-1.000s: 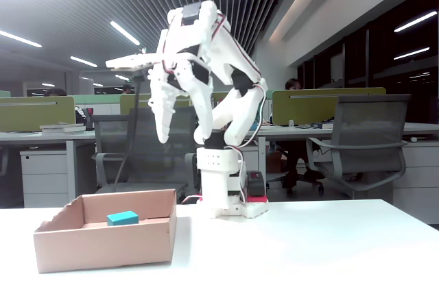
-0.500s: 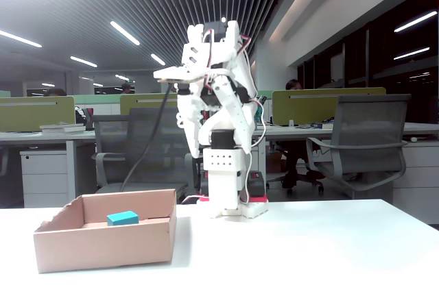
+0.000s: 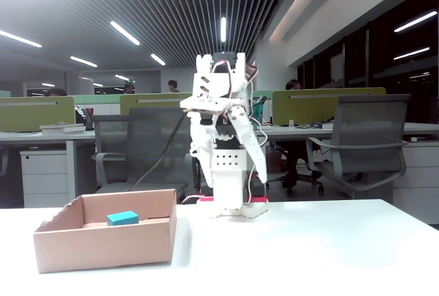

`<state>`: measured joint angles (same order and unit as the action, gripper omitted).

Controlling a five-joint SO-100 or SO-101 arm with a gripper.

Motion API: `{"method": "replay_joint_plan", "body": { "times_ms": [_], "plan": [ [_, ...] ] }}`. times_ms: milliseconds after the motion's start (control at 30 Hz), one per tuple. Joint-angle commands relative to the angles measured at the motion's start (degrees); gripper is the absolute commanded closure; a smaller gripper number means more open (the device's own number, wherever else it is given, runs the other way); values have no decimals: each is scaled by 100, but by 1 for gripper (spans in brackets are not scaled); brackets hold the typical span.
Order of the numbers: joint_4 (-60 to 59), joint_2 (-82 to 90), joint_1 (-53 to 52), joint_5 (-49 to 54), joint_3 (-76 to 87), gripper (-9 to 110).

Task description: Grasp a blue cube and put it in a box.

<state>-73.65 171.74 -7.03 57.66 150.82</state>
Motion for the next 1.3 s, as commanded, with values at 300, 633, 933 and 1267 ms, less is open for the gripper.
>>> {"method": "replay_joint_plan", "body": {
  "times_ms": [300,633,933,1267],
  "plan": [
    [360,1063,571,9,1433,68],
    [554,1072,800,-26,1942,70],
    [404,1072,826,-35,1942,73],
    [281,1072,809,-35,1942,73]
  ]
}}
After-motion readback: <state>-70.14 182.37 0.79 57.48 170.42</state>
